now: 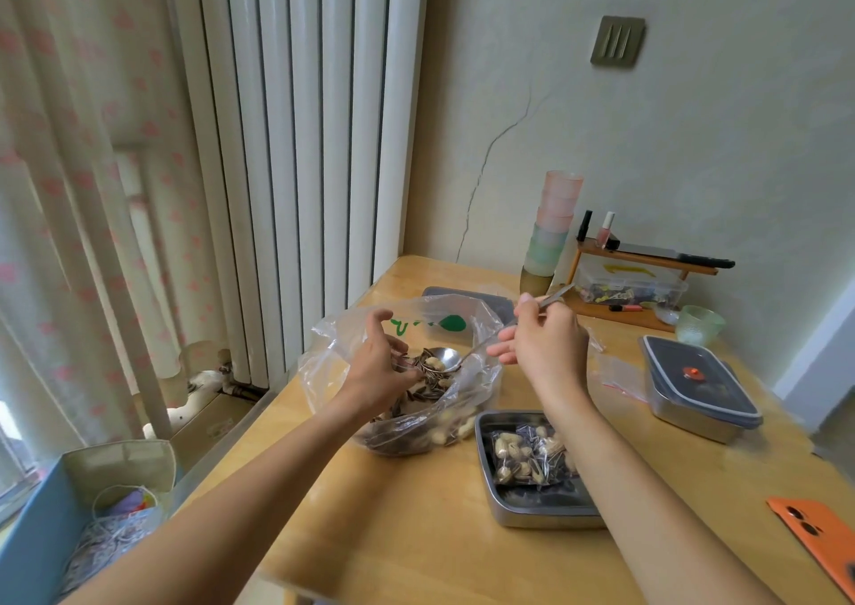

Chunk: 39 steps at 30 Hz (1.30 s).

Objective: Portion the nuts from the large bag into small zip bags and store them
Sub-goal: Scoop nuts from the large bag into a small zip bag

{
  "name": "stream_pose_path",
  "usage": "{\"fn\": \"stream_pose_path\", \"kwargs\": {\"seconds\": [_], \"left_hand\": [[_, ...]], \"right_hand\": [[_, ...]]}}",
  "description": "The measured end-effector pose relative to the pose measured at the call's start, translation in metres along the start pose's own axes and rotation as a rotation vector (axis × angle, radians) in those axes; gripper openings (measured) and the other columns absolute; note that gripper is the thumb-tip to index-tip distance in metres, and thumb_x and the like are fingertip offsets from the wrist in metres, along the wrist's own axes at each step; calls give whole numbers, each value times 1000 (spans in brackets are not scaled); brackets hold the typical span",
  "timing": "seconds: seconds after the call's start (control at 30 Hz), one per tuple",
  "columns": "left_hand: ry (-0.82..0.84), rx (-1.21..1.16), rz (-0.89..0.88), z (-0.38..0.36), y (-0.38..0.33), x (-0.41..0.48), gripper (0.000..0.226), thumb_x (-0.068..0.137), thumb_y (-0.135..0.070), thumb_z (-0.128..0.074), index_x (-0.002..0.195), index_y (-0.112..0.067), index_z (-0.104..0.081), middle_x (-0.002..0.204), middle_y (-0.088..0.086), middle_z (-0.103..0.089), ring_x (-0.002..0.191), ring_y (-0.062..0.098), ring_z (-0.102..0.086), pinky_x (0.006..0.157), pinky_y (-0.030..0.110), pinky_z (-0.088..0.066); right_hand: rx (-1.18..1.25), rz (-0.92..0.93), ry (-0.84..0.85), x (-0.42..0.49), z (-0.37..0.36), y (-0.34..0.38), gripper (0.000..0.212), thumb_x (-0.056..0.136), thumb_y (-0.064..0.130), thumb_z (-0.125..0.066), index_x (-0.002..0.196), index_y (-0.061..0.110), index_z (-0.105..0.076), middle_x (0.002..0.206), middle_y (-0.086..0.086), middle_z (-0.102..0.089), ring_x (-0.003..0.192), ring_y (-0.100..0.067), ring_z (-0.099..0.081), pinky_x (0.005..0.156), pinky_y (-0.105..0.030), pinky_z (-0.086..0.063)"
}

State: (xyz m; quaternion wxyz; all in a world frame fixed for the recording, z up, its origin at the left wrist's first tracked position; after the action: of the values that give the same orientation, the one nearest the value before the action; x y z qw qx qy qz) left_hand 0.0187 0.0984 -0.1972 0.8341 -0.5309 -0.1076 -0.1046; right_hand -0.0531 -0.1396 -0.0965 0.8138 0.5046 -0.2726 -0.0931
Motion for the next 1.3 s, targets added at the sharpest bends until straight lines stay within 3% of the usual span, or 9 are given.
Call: {"fn": "stream_pose_path", "kwargs": {"seconds": [0.17,0.33,0.43,0.6,0.7,0.83,1.0,1.13,1.3], "left_hand": [[7,-20,-13,-1,-2,-3,70,85,-5,-78,135,-25,-33,105,3,-62,91,15,-66,78,24,-58],[88,59,-59,-10,-4,-4,29,87,-14,-80,106,-21,-60,100,-2,-69,95,16,-66,77,19,-53],[82,60,-73,-8,-6,-3,29,86,-15,-80,107,-20,-60,98,-1,-67,91,14,-65,77,23,-53],[46,38,-88,-6,-8,-4,47,86,-13,-80,122,-17,-51,94,-7,-63,85,9,-62,73,18,-51],[51,26,-92,-9,-10,-6,55,84,-7,-82,124,-17,-47,95,-11,-61,83,8,-61,71,16,-51],[79,27,-111,-10,-11,-7,55,84,-6,-80,125,-18,-46,102,-4,-64,87,8,-66,72,20,-54],[143,66,-122,-11,-13,-11,63,77,1,-79,125,-18,-43,104,-3,-61,85,5,-61,69,15,-48],[195,69,-117,-12,-6,-14,72,76,0,-77,127,-26,-33,106,3,-56,92,13,-58,74,18,-49],[166,-22,-83,-6,0,-13,81,76,-11,-83,133,-28,-28,109,5,-54,95,15,-60,84,29,-55]], "right_hand": [[206,-373,188,-7,-32,-65,38,111,33,-46,100,1,-63,82,-14,-76,68,-27,-77,67,-36,-62],[39,-467,247,-10,-30,-88,41,107,39,-51,93,3,-63,68,-5,-64,43,-15,-51,39,-22,-36],[38,-507,412,-21,-40,-86,45,107,48,-48,82,11,-56,60,-1,-57,37,-12,-39,34,-18,-27],[57,-320,660,-38,-70,-60,38,108,39,-51,86,9,-62,66,-2,-61,44,-11,-44,42,-19,-35],[-13,-46,644,-38,-86,-34,22,104,34,-59,92,16,-67,82,-2,-70,52,-12,-54,57,-26,-47],[-165,139,649,-46,-110,-13,8,98,35,-62,99,38,-69,88,6,-71,62,-11,-61,60,-23,-50],[-371,230,650,-46,-125,-4,9,94,34,-71,94,27,-76,91,9,-72,89,-12,-64,78,-30,-54],[-462,275,694,-48,-133,-3,5,92,23,-70,89,24,-73,87,8,-70,88,-16,-65,79,-36,-57],[-387,220,629,-42,-127,-1,9,92,13,-61,86,17,-67,64,-1,-69,56,-19,-70,60,-33,-60]]}}
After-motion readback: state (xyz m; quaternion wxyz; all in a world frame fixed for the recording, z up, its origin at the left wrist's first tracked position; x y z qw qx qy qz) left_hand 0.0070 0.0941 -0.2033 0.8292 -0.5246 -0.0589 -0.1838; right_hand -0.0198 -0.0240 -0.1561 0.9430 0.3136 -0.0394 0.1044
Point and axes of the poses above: each hand's wrist, its own x-axis towards the middle knuckle, its own z-axis out of the back of the hand, y = z × x, the point moved 10 cm from there along x, towards the middle knuckle
